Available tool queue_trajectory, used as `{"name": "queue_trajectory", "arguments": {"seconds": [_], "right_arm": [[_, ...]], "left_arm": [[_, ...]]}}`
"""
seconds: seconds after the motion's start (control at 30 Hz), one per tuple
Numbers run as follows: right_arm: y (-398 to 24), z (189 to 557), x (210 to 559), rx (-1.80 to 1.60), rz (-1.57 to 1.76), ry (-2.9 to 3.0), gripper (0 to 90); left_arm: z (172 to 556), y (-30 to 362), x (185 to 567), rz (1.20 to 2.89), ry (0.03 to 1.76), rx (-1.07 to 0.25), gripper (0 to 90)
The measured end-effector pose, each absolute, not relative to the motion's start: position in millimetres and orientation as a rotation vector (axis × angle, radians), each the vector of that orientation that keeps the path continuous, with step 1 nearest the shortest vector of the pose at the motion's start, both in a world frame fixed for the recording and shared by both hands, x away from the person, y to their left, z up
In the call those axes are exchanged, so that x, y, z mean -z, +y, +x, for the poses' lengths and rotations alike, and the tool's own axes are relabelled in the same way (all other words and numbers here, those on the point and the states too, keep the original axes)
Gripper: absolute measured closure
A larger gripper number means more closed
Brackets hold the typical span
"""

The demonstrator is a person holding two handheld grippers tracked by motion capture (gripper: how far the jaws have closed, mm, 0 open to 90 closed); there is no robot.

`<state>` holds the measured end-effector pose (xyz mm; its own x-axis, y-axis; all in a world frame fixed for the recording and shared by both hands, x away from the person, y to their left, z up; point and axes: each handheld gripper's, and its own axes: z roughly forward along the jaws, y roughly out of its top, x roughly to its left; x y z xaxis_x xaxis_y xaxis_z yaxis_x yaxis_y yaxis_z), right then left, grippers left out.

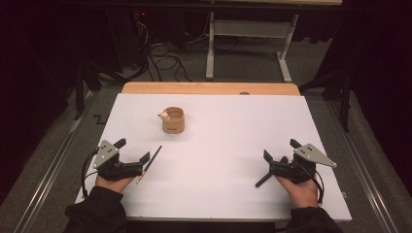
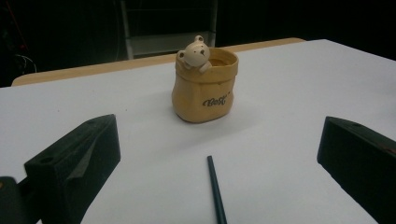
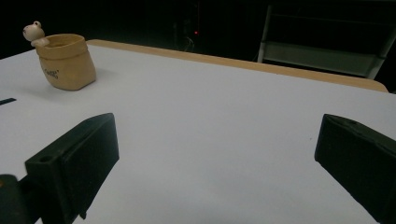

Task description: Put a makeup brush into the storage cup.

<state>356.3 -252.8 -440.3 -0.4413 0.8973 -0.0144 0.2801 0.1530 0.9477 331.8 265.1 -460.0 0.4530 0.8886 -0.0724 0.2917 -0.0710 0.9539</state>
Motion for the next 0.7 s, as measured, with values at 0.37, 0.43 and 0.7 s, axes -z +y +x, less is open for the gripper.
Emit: {"name": "queue_trajectory", "arguments": {"seconds": [0.37,0.43,0.7], "right_arm": [[-254.5,357.0,442.5,-1.296,1.139,1.818,0.5],[-254.6,357.0,442.4,-1.296,1.140,1.818,0.5],[-255.0,357.4,443.4,-1.294,1.139,1.819,0.4]], "left_arm": [[332.6,267.2,460.1,1.608,1.062,-0.688,0.0],[333.1,267.8,460.3,1.607,1.065,-0.687,0.0],[333.6,268.1,460.6,1.609,1.067,-0.682,0.0]]}}
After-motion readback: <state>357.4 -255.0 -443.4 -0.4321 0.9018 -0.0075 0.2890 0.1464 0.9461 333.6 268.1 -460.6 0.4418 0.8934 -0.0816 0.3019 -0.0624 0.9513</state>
